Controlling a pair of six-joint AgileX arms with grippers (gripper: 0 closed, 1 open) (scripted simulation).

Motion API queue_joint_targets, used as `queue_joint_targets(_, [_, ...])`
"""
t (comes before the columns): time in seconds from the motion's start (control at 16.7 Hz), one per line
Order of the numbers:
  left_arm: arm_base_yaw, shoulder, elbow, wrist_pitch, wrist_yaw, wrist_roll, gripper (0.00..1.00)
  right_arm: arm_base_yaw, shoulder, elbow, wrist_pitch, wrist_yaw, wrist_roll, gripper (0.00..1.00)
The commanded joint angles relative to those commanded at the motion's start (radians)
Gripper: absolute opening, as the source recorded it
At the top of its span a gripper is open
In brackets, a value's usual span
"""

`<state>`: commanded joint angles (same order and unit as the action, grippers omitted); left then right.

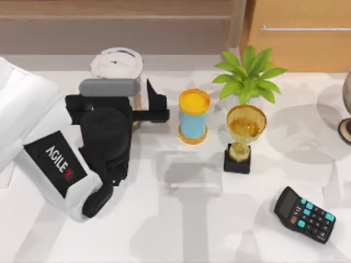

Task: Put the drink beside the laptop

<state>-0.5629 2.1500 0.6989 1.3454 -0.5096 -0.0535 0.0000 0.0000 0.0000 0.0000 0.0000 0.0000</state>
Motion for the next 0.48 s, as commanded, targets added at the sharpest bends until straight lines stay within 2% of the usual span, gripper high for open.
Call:
queue_joint_targets(0.12, [0.0, 0.0, 0.0, 0.0, 0.0, 0.0, 1.0, 0.0, 0.0, 0.0, 0.0, 0.0, 0.0, 1.0])
queue_joint_targets(0.48, [0.0, 0.0, 0.0, 0.0, 0.0, 0.0, 0.55, 0.0, 0.0, 0.0, 0.0, 0.0, 0.0, 1.0])
